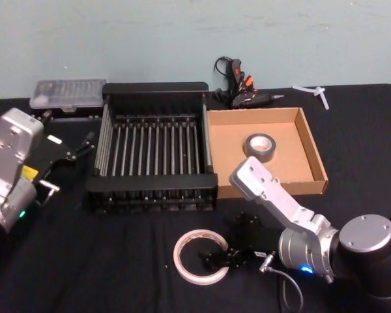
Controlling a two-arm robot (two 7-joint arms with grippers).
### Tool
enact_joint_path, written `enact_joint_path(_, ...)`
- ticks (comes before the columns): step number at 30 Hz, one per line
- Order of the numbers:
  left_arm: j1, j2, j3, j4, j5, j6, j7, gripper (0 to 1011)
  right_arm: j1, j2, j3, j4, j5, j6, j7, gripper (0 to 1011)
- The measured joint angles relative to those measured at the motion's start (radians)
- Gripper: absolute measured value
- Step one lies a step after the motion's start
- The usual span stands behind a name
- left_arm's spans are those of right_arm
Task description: Pick up the white tape and place it into the black box , Pick up the silver tape and place it into the brown box.
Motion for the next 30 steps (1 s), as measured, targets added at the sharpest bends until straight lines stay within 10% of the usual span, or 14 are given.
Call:
enact_joint_path(11,0.000,0.000,0.000,0.000,0.000,0.000,0.000,1001,0.000,0.000,-0.001,0.000,-0.001,-0.001,-0.001,997)
enact_joint_path(30,0.000,0.000,0.000,0.000,0.000,0.000,0.000,1001,-0.001,0.001,0.001,-0.001,0.002,0.000,-0.002,460)
